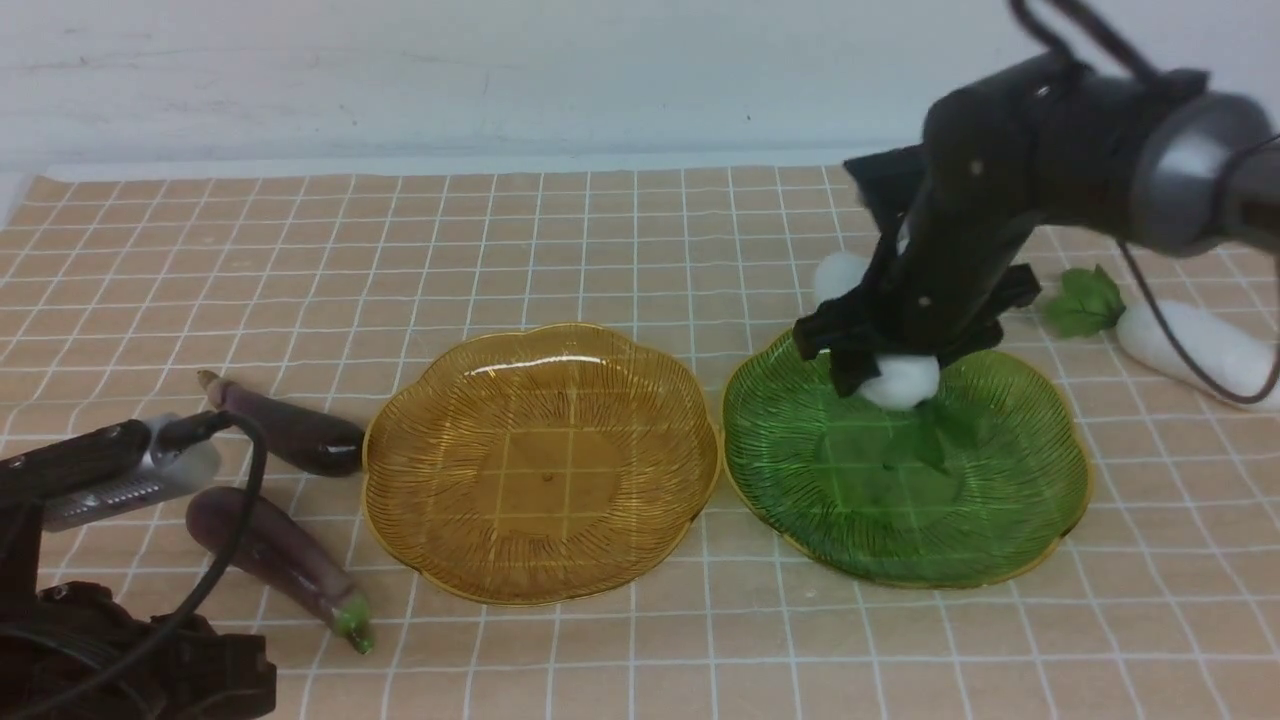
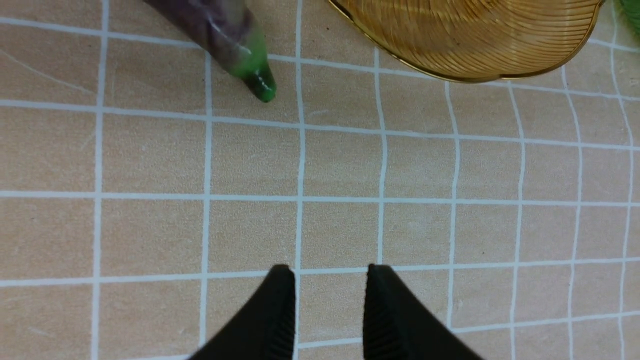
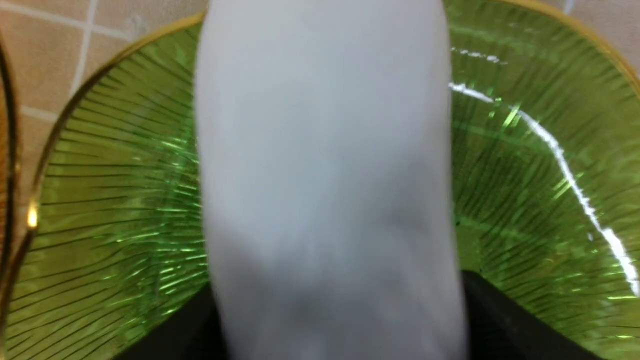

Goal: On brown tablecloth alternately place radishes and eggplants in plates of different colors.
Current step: 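Place the white radish on the plate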

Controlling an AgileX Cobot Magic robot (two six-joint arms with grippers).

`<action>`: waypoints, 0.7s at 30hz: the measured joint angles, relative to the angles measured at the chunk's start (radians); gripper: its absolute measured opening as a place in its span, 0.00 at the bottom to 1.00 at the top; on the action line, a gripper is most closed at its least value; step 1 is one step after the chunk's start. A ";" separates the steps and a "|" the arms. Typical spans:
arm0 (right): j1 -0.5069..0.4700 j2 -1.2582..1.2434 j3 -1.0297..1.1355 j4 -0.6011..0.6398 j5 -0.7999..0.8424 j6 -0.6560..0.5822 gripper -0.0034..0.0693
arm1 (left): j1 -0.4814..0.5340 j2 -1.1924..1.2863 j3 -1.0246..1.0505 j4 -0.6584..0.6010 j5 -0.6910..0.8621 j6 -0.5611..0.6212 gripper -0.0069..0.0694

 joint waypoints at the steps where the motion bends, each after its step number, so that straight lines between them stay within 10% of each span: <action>1: 0.004 0.003 0.000 -0.005 0.000 0.003 0.76 | 0.000 0.000 0.000 0.000 -0.001 -0.002 0.33; 7: -0.021 0.006 -0.032 -0.002 0.086 -0.053 0.77 | 0.000 0.000 0.000 0.000 -0.011 -0.010 0.33; 16: -0.316 0.010 -0.179 0.018 0.174 -0.151 0.07 | 0.000 0.000 0.000 0.000 -0.022 -0.010 0.33; 21: -0.477 0.052 -0.188 0.002 0.062 -0.161 0.16 | 0.000 0.000 0.000 0.000 -0.022 -0.010 0.33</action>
